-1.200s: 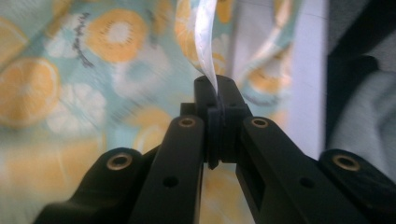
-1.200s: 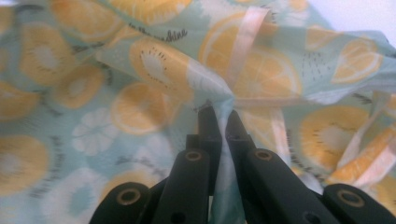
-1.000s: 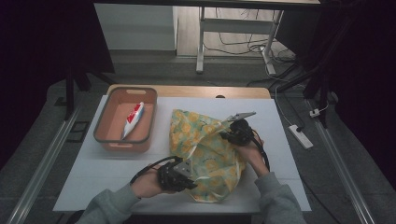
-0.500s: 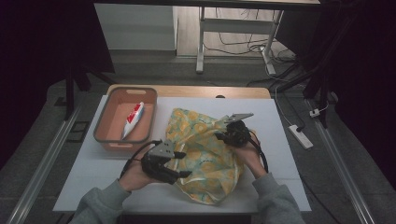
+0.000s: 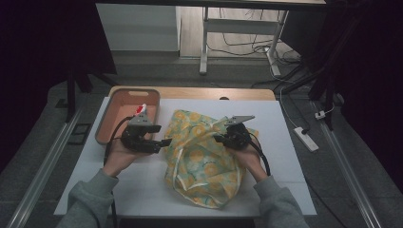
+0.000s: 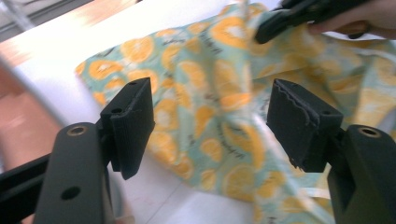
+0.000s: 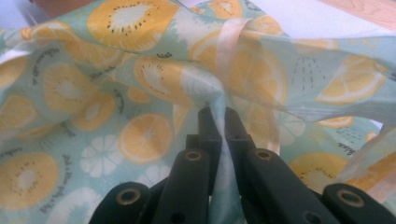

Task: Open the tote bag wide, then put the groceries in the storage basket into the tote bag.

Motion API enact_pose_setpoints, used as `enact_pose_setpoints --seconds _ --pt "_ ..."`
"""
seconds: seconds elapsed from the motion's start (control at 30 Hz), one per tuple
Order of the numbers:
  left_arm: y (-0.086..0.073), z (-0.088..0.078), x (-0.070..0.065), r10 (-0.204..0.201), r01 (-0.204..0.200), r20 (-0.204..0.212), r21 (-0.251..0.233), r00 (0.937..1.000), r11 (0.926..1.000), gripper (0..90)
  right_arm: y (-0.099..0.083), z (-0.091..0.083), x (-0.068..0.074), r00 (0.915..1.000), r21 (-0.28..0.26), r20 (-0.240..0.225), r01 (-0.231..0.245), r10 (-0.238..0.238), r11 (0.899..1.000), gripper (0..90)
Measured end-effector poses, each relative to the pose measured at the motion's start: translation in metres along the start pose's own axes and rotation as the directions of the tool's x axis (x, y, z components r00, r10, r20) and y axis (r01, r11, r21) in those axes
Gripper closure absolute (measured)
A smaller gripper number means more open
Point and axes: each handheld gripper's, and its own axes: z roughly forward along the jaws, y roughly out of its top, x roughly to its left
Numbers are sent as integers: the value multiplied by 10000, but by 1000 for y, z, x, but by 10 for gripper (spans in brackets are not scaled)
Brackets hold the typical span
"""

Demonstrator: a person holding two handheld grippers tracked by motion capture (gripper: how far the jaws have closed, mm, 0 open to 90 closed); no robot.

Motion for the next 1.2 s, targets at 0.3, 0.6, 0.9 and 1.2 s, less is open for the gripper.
enact_pose_setpoints --seconds 0.3,0.6,0.9,1.2 --pt "-14 -11 27 -688 700 -663 160 9954 9974 322 2 4 6 9997 -132 28 -233 233 9996 899" --pt "-22 -20 46 -1030 1052 -1140 128 9881 9944 321 2 2 13 9997 -157 90 -227 229 9996 898" --pt "-25 -19 70 -1575 1642 -1944 189 9682 9862 320 0 1 13 9996 -118 8 -272 272 9996 898" --pt "-8 26 127 -2351 2796 -2743 1360 9325 9504 300 0 3 11 9996 -96 -48 -281 280 9996 898"
